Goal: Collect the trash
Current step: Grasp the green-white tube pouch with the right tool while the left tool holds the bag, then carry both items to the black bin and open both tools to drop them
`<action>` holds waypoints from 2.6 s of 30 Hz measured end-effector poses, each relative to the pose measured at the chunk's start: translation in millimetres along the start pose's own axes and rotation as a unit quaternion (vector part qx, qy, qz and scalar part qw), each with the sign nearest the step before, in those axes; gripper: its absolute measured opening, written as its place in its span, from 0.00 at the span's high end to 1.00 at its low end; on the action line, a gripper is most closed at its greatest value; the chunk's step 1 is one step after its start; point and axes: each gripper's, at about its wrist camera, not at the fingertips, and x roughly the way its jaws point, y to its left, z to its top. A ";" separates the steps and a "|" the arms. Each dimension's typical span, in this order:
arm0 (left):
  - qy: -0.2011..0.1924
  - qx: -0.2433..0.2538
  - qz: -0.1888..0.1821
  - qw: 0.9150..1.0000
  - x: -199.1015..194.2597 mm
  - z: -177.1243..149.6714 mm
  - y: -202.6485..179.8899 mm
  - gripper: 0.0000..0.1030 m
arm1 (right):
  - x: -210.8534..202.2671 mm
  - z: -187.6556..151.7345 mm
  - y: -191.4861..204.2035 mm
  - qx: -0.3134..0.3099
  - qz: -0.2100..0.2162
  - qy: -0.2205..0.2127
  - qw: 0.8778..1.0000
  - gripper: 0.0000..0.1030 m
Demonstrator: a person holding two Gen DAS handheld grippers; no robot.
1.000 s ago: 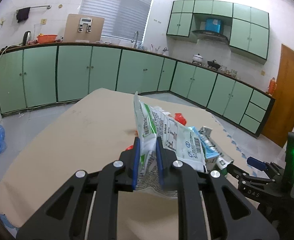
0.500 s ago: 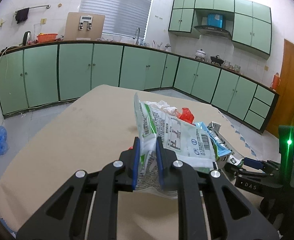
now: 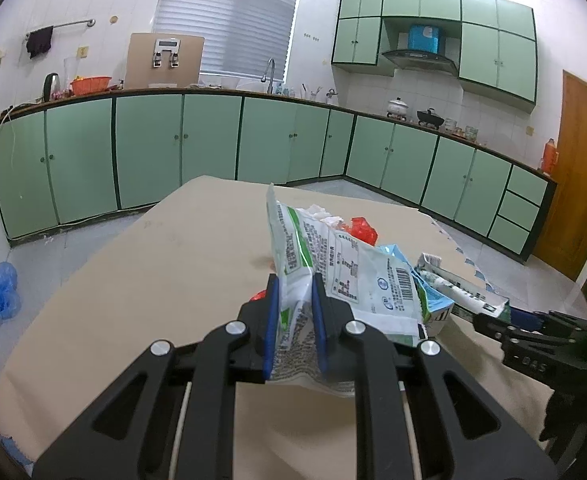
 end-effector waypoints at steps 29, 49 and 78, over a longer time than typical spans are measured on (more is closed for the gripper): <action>-0.012 0.020 -0.021 1.000 -20.6 3.5 -13.7 0.86 | -22.1 -15.7 -16.0 -0.004 -0.012 0.016 1.000 0.55; -0.047 0.070 -0.097 0.992 -63.6 11.4 -106.9 0.86 | -143.5 -14.0 -63.0 0.028 -0.037 -0.077 0.996 0.55; 0.053 0.176 -0.227 0.956 14.2 -59.6 -307.9 0.84 | -163.5 -92.1 -216.0 0.150 -0.164 -0.035 0.974 0.55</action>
